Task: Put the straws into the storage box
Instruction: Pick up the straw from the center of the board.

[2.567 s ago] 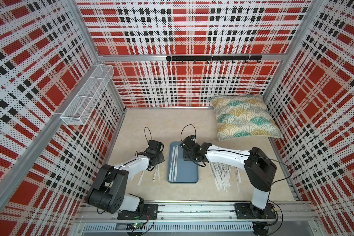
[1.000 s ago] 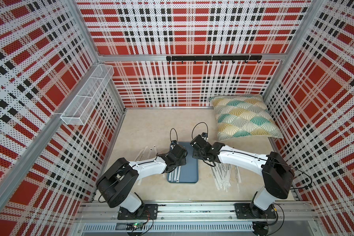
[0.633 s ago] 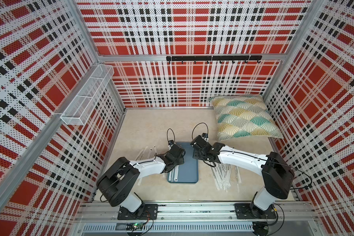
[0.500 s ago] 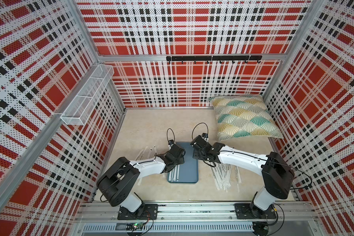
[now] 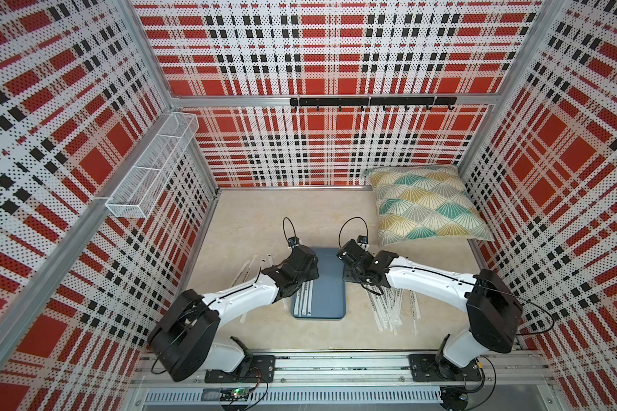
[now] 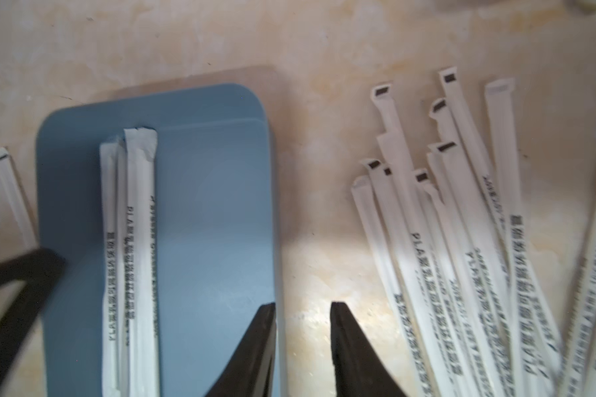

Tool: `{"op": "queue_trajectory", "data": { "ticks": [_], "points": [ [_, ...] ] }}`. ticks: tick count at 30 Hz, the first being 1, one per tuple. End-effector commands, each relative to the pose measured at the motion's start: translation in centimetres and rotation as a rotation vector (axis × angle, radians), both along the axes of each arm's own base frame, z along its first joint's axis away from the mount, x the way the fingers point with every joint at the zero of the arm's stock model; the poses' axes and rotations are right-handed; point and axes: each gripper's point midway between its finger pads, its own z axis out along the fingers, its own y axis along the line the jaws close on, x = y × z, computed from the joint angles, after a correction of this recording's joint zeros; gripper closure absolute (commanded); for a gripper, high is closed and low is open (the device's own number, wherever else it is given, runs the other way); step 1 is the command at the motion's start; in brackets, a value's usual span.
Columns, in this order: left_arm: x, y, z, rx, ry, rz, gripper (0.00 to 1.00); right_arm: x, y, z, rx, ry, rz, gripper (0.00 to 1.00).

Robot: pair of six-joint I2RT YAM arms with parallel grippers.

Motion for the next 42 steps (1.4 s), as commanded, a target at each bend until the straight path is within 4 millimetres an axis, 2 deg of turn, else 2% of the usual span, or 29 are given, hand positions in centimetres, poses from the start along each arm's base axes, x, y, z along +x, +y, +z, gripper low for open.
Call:
{"op": "queue_trajectory", "data": {
  "ticks": [1,4,8,14,18,27,33,37,40,42],
  "points": [
    [0.6,2.8,2.4,0.017,-0.049,0.025,0.63,-1.7,-2.8,-0.5,-0.113,0.050,0.023,0.64],
    [0.9,5.0,3.0,0.014,-0.093,0.018,0.48,-2.9,-3.8,-1.9,-0.153,0.103,0.034,0.64],
    [0.7,6.1,2.5,-0.025,-0.100,-0.002,0.39,-3.3,-4.2,-3.6,-0.188,0.138,0.048,0.65],
    [-0.2,6.0,0.9,-0.085,-0.084,-0.004,0.38,-3.4,-4.0,-5.6,-0.188,0.171,0.057,0.67],
    [-0.8,6.1,0.1,-0.091,-0.071,0.001,0.38,-3.5,-4.7,-6.8,-0.201,0.193,0.044,0.69],
    [-1.2,6.4,-0.5,-0.087,-0.065,0.009,0.38,-4.0,-5.0,-9.3,-0.206,0.235,0.044,0.72],
    [-1.5,6.5,-0.9,-0.094,-0.056,0.015,0.39,-3.7,-4.8,-9.6,-0.220,0.237,0.046,0.76],
    [-1.7,6.6,-0.9,-0.106,-0.061,0.023,0.39,-3.3,-5.0,-8.0,-0.232,0.208,0.046,0.74],
    [-1.5,6.5,-0.8,-0.105,-0.063,0.023,0.39,-3.0,-4.4,-6.6,-0.208,0.195,0.051,0.66],
    [-1.5,6.5,-0.8,-0.105,-0.065,0.023,0.39,-2.7,-4.2,-5.7,-0.199,0.178,0.045,0.65]
  ]
}}
